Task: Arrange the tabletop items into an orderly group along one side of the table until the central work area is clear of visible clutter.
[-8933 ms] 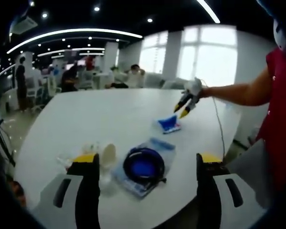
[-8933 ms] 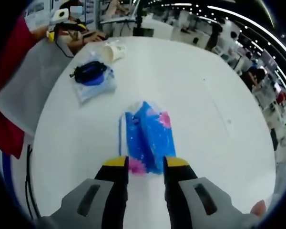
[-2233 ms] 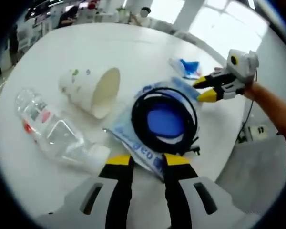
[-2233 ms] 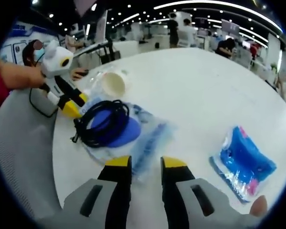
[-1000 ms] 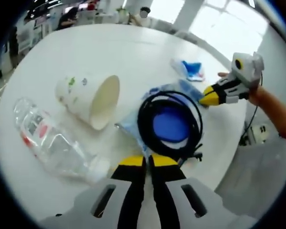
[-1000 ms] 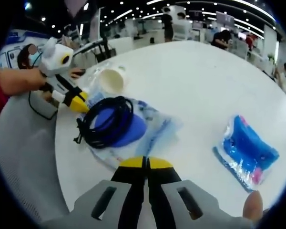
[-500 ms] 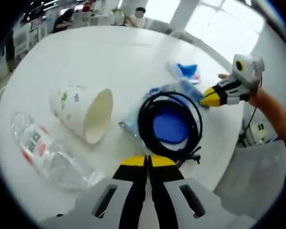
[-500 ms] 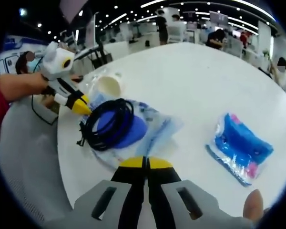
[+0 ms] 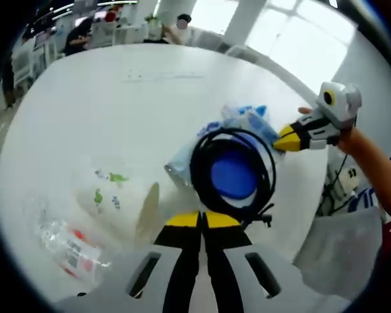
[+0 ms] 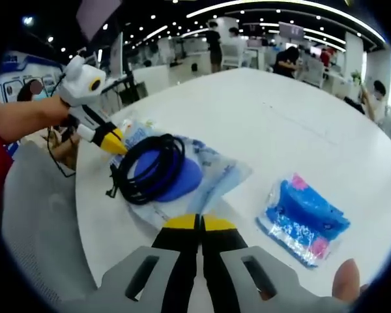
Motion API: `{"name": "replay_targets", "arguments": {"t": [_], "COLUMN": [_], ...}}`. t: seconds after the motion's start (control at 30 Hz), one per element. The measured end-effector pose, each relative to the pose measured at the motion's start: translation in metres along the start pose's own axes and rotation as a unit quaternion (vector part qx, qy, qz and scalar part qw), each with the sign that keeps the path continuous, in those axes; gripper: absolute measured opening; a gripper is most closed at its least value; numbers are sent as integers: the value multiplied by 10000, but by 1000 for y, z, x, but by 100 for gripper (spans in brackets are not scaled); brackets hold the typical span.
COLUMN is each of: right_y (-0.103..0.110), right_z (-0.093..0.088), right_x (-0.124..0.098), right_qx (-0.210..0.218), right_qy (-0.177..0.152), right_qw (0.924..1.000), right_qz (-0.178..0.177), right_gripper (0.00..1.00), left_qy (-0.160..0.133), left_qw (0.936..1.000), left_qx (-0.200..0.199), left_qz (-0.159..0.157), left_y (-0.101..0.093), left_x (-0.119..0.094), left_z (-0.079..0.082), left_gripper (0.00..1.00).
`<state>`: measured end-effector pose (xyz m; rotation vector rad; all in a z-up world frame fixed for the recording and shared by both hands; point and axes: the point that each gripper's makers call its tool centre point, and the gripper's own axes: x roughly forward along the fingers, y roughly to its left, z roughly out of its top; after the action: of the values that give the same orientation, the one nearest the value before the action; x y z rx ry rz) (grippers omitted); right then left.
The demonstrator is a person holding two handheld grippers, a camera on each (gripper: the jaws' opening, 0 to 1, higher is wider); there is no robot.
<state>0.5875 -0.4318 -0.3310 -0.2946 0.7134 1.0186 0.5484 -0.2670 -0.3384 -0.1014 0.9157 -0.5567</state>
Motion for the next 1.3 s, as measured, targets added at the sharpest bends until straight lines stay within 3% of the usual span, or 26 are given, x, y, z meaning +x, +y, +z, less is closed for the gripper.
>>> {"name": "replay_targets", "arguments": {"t": [0.27,0.73,0.97,1.3], "right_y": [-16,-43,-53,-57], "right_z": [21,52,53,46], "right_x": [1,34,51,72], "right_qx": [95,284,355,361], "right_qy": [-140,-184,-90,128], "right_qw": [9997,9989,9986,9985], "right_qz": [-156,-332,-386,-388], "right_gripper": [1,1,1,1], "left_qy": [-45,194,245,398], "left_qw": [9999,9992,9991,9989], "left_qx": [160,341,329,189], "left_qz": [-7,58,94,146], "left_y": [12,55,71,91], "left_x": [1,15,27,45], "left_z": [33,72,78,69], "left_gripper": [0,0,0,0]}}
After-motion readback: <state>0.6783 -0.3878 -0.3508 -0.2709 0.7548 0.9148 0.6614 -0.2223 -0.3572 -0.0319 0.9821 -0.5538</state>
